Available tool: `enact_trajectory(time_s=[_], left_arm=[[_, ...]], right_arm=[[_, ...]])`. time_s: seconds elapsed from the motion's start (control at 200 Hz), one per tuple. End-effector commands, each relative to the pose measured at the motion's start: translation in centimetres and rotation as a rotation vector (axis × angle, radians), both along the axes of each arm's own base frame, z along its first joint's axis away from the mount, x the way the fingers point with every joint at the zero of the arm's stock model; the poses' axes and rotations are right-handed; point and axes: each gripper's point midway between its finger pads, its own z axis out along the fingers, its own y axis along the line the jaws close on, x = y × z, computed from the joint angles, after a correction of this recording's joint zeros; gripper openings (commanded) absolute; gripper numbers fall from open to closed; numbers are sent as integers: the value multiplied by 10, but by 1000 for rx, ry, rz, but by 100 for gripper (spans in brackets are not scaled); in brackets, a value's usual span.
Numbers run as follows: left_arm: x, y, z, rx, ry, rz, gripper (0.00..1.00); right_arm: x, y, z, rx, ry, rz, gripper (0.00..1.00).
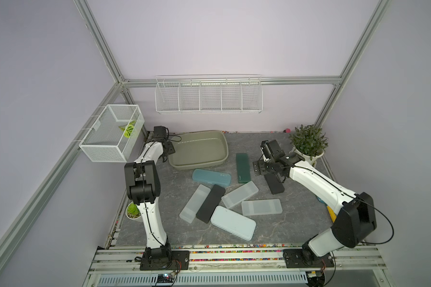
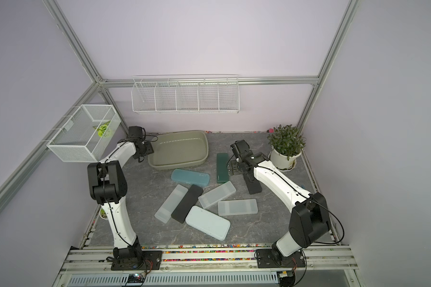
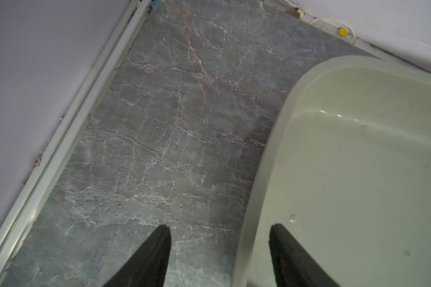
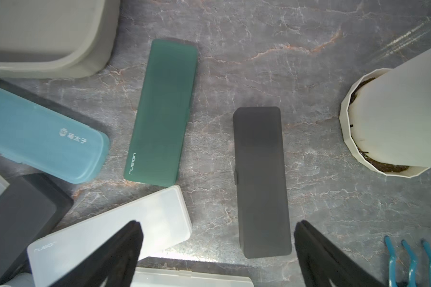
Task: Put the pencil case into the storage box
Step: Move the storage box to the center of the board.
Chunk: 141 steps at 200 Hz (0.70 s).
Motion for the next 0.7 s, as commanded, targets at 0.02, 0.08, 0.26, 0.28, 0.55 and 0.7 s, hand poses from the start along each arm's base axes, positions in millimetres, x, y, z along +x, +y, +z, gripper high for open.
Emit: enact_trajectory(time_s=[0.02,0.08,0.26,0.28,0.55,0.7], left_arm=[[2,-12,-12,-50,58,-63,60],[4,-15,-16,-61,64,-78,55],[4,-35,-24,-114,78,-163,33],[4,-38,-25,-116,79,-173,31],[-7,-99,-26,-179,89,-350,13],[-20,-129,-30,-159,113,-413,9]], right_arm=[[0,-6,-3,-43,27,-25,99],[0,-6,-6,-51,38,-24,99],[0,-6,-11,-63,54,-18,99],[0,-6,-11,-65,55,-18,99],[-4,-15,-13,-96,63,-17,99],[-10,-26,-15,-96,76,-46,99]])
